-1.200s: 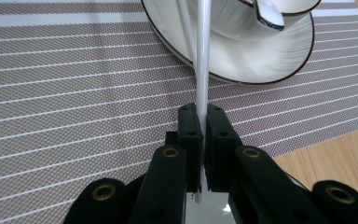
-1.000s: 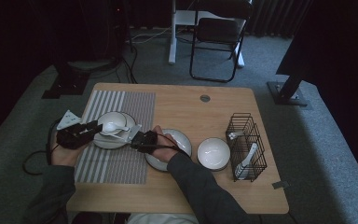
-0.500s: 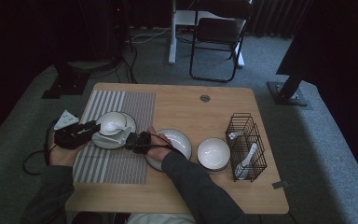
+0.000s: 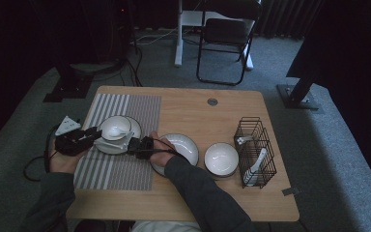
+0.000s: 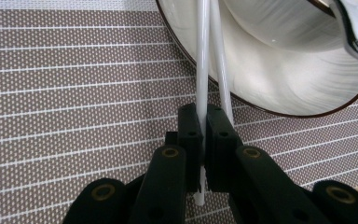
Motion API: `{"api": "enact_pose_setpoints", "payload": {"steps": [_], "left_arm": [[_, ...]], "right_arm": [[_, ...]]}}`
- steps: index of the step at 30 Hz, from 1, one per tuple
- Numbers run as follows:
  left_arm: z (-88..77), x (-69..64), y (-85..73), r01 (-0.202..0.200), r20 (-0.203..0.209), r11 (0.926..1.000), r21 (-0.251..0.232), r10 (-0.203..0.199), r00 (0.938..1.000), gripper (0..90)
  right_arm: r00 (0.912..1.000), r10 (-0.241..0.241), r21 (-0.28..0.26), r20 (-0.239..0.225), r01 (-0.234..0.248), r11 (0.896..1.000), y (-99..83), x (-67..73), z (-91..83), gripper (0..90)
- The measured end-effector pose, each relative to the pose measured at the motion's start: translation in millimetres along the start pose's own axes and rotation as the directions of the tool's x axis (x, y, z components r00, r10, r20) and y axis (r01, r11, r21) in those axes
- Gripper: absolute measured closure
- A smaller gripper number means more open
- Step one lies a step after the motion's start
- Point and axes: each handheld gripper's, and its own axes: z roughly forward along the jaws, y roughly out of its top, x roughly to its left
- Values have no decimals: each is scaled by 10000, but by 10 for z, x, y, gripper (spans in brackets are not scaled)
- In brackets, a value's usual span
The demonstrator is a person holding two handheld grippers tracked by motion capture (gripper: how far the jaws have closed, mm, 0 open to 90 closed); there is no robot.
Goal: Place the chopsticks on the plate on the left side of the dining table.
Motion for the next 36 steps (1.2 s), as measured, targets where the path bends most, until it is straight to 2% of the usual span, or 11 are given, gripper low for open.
{"api": "enact_pose_setpoints", "payload": {"steps": [17,23,26,29,36], "left_arm": [[37,-17,-11,20,104,10000,18,-20,9999,703],[35,-13,-19,62,108,10000,-7,-62,9999,703],[32,-9,-25,90,103,10000,-11,-90,9999,703],[32,0,-44,140,103,9999,25,-140,9998,703],[56,15,-81,222,83,9997,132,-223,9997,703]], "right_arm": [[9998,-112,141,163,109,9998,63,-10,47,859],[9991,-221,-335,370,234,9992,82,9,12,865],[9995,-171,-545,259,185,9983,80,14,-8,865],[9992,-363,-702,137,371,9968,66,31,-25,865],[9986,-504,-307,160,509,9982,23,22,18,861]]}}
